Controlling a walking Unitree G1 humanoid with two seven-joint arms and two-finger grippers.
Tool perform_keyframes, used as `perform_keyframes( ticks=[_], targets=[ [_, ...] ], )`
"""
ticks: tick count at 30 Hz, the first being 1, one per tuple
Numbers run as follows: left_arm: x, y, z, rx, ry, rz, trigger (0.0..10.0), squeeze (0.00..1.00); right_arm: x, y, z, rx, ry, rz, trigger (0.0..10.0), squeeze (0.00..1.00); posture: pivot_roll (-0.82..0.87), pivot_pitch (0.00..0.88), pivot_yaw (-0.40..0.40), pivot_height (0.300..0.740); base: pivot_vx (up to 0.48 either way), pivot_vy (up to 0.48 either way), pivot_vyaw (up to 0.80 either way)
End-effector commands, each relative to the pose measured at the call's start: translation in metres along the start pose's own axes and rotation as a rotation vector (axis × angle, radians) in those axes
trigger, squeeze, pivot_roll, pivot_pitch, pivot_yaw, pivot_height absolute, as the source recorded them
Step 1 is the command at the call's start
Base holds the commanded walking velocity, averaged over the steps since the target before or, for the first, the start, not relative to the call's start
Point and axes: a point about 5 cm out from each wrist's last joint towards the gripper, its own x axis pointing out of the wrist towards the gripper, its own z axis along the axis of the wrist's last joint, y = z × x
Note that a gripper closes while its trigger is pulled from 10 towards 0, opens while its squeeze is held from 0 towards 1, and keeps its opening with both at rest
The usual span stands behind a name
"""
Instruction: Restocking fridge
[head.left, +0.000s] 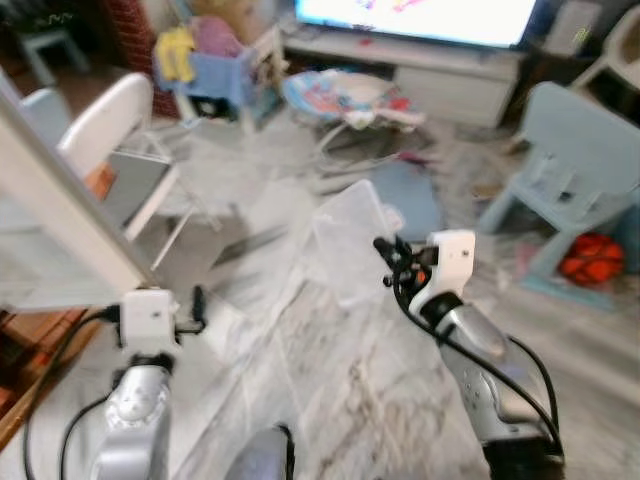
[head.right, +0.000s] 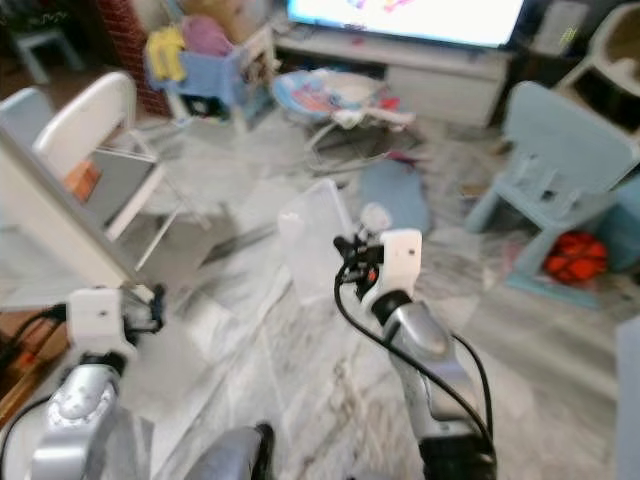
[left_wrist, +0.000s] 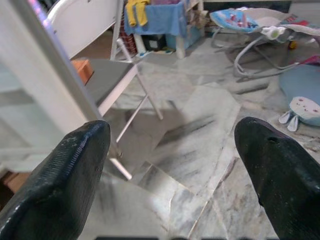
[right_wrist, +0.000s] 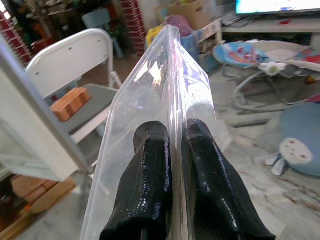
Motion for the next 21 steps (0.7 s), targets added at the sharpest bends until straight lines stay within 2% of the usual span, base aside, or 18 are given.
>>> perform_keyframes(
  ticks=[1,5,14,18,21],
  targets=[
    [0.005,0.006,0.008,0.021,-0.019,0.019,10.0,0.00,0.007,0.008,0.005,-0.003,-0.023,0.029,10.0,0.00,0.11,0.068,-0.004,0.740,0.000,0.480,0.80],
    [0.008,0.001,0.012,0.032,-0.030,0.012,10.0,0.00,0.007,0.010,0.006,-0.001,-0.029,0.046,10.0,0.00,0.11,0.066,-0.001,0.740,0.000,0.433,0.80],
    [0.011,-0.001,0.016,0.031,-0.039,0.015,10.0,0.00,0.005,0.011,0.006,0.000,-0.030,0.070,10.0,0.00,0.10,0.066,0.002,0.740,0.000,0.000,0.80],
    [0.014,0.002,0.015,-0.011,0.013,0.063,10.0,0.00,0.006,0.013,0.006,0.001,-0.033,0.081,10.0,0.00,0.10,0.063,0.001,0.740,0.000,0.000,0.80],
    [0.017,0.001,0.017,-0.023,-0.002,0.048,10.0,0.00,0.008,0.014,0.007,-0.004,-0.034,0.094,10.0,0.00,0.10,0.062,-0.001,0.740,0.000,0.000,0.80]
  ],
)
